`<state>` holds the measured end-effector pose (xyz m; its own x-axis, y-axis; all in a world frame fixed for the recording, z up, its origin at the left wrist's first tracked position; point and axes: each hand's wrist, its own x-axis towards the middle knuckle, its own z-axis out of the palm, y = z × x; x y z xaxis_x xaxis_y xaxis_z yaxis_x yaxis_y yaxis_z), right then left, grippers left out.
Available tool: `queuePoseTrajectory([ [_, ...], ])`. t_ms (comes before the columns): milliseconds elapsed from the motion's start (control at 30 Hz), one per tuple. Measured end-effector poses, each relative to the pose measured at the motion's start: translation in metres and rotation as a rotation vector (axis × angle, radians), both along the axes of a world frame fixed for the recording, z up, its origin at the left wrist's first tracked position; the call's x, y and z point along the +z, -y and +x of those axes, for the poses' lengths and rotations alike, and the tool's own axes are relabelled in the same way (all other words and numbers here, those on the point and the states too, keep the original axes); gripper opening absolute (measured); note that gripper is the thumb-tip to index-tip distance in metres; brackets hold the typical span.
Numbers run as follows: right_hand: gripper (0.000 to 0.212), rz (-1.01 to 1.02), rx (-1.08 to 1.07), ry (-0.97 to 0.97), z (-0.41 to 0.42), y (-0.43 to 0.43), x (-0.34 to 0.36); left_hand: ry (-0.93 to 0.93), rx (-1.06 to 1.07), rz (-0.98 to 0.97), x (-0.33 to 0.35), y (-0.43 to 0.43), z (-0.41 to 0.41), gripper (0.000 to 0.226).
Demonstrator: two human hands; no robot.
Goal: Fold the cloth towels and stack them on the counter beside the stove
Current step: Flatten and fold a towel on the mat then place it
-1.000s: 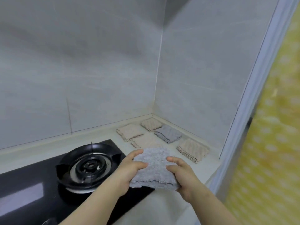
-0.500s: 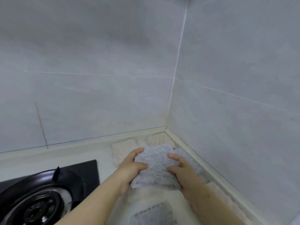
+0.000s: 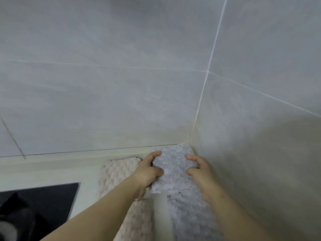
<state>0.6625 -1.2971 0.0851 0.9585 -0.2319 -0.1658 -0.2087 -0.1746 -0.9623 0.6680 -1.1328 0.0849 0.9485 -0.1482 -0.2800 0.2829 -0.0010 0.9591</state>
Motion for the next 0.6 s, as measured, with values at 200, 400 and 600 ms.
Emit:
queuePoseTrajectory([
  [200, 0.041, -0.15, 0.0, -0.012, 0.046, 0.021, -0.028, -0.033, 0.007, 0.074, -0.018, 0.029, 0.041, 0.057],
  [400, 0.044, -0.366, 0.069, 0.004, 0.062, 0.029, -0.053, -0.081, -0.003, 0.139, -0.043, 0.042, 0.058, 0.061],
  [600, 0.044, -1.114, 0.14, 0.241, 0.068, 0.009, -0.067, 0.159, -0.072, 0.712, -0.066, 0.049, 0.062, 0.062],
])
